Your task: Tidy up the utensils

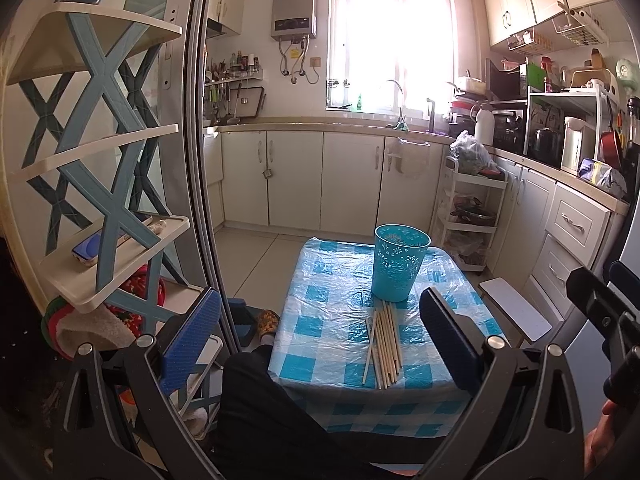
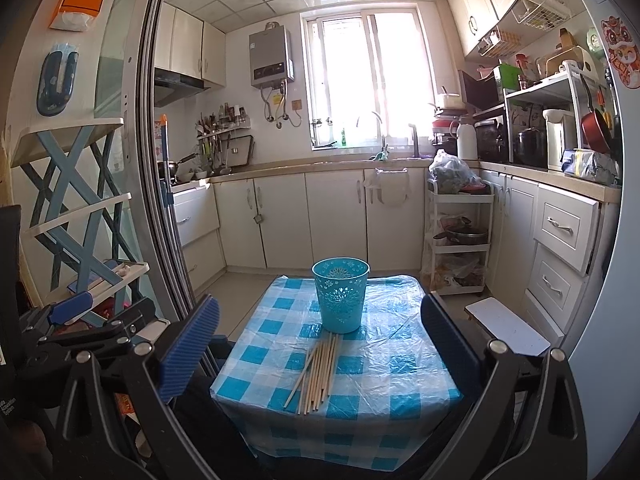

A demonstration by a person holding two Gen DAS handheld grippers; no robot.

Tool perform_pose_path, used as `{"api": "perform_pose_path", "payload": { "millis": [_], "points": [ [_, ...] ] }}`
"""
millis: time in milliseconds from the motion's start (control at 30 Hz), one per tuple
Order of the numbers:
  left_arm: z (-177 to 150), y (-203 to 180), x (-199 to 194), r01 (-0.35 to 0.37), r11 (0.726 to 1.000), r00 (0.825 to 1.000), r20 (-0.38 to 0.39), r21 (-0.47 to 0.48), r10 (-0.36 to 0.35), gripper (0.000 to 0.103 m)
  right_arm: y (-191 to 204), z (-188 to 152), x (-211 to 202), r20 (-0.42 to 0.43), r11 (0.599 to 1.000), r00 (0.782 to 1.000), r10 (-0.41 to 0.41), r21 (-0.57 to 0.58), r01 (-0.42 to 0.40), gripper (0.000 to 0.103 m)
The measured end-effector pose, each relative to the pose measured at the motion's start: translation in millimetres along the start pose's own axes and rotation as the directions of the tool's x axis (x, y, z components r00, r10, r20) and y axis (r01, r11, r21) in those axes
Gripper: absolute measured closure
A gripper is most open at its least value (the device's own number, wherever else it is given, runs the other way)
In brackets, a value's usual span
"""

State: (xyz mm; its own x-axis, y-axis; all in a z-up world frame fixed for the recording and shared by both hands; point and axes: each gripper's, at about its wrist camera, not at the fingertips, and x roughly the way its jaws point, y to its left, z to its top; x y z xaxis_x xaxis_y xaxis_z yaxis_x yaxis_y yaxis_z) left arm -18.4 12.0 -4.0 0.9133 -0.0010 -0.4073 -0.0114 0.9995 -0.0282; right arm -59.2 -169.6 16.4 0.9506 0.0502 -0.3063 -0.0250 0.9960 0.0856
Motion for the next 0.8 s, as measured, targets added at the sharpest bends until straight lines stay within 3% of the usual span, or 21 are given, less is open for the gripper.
{"api": "perform_pose_path", "payload": {
  "millis": [800],
  "points": [
    [-1.3, -1.1, 0.5, 0.001, 1.0, 1.0, -0.001, 0.0, -0.001, 0.007, 2.0, -1.2, -0.1, 0.001, 1.0, 1.0, 0.0, -0.001, 0.0, 0.006]
  ]
}}
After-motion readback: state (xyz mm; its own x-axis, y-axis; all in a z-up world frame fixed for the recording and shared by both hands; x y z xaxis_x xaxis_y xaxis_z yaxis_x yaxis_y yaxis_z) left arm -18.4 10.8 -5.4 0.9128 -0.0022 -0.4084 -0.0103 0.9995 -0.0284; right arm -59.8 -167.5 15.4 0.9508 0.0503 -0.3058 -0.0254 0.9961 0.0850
